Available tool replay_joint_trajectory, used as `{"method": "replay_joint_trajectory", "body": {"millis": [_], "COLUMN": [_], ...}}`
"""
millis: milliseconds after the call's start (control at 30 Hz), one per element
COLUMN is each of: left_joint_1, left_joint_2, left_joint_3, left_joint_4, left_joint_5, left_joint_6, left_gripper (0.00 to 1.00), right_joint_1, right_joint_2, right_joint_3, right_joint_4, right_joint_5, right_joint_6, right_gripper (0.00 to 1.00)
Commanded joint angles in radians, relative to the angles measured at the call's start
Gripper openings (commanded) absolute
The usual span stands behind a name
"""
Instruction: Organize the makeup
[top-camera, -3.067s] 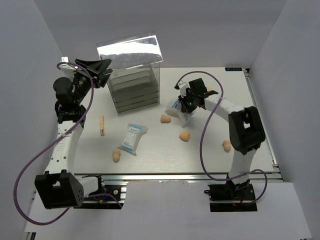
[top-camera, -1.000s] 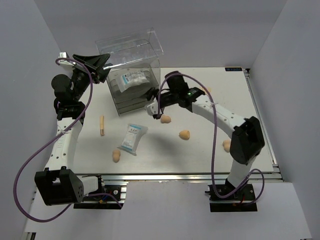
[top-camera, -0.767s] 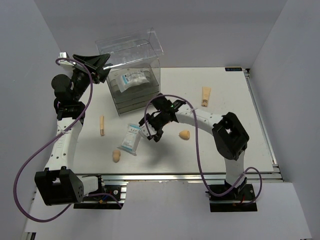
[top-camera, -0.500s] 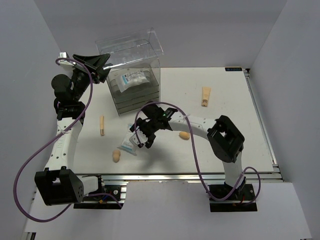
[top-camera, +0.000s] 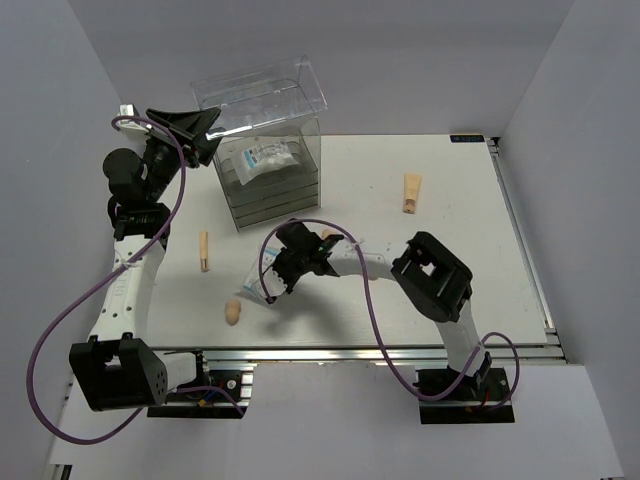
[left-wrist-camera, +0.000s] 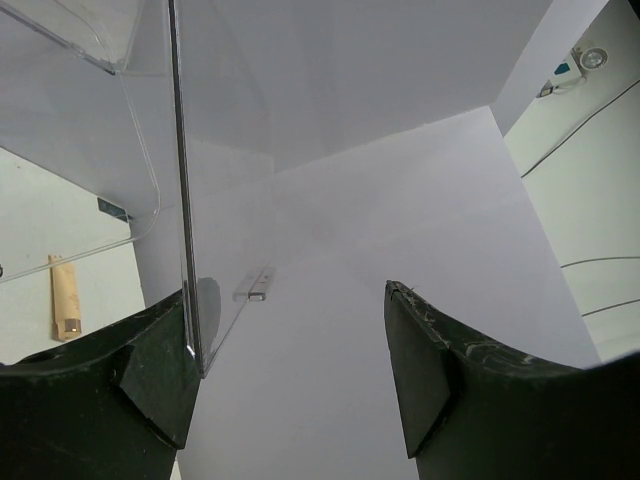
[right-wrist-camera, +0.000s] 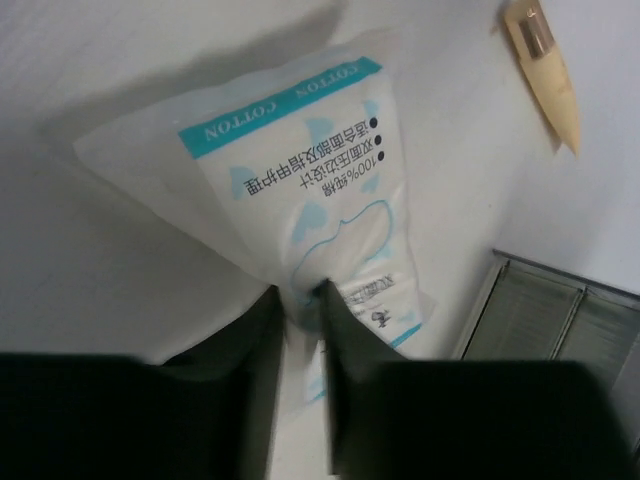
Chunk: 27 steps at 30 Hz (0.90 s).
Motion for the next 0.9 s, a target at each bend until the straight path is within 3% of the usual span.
{"method": "replay_joint_trajectory", "body": {"millis": [0,100,267,400,500,633,867], "left_joint_1": [0.001,0.002,0.002,0.001,0.002,0.001,0.001], "left_joint_2": [-0.019,-0.019,-0.019,-0.016,-0.013,-0.007,-0.004], "left_joint_3": [0.023,0.029,0.032,0.029,0.025,0.023,0.026], "left_joint_4": [0.032,0.026,0.028,0.038,0.046,0.057,0.057], "left_joint_5": [0.023,0.023,0.023,0.022,0.019,0.020,0.026], "left_joint_6": [0.000,0.001,0.000,-0.003,-0.006,-0.014,-0.014], "left_gripper": [0.78,0.78,0.78,0.78,0.78,0.78,0.78], "right_joint_1": [0.001,-0.006,-0.044,-0.085,-0.101,-0.108,-0.108], "right_joint_2": [-0.003,-0.029,-0.158,-0.302,-0.346,-0.324,-0.045], "right_joint_3": [-0.001,0.016,-0.034,-0.088,-0.131,-0.146,0.103], "right_joint_4": [0.090,0.077,0.158,0.277,0.475,0.687,0.948], "right_joint_5": [0.031,0.005,-0.030,0.034,0.225,0.448,0.717], "right_joint_6": [0.078,0.138,0.287,0.434,0.557,0.572,0.467], "right_gripper": [0.18,0.00,0.00,0.00,0.00,0.00,0.00]}}
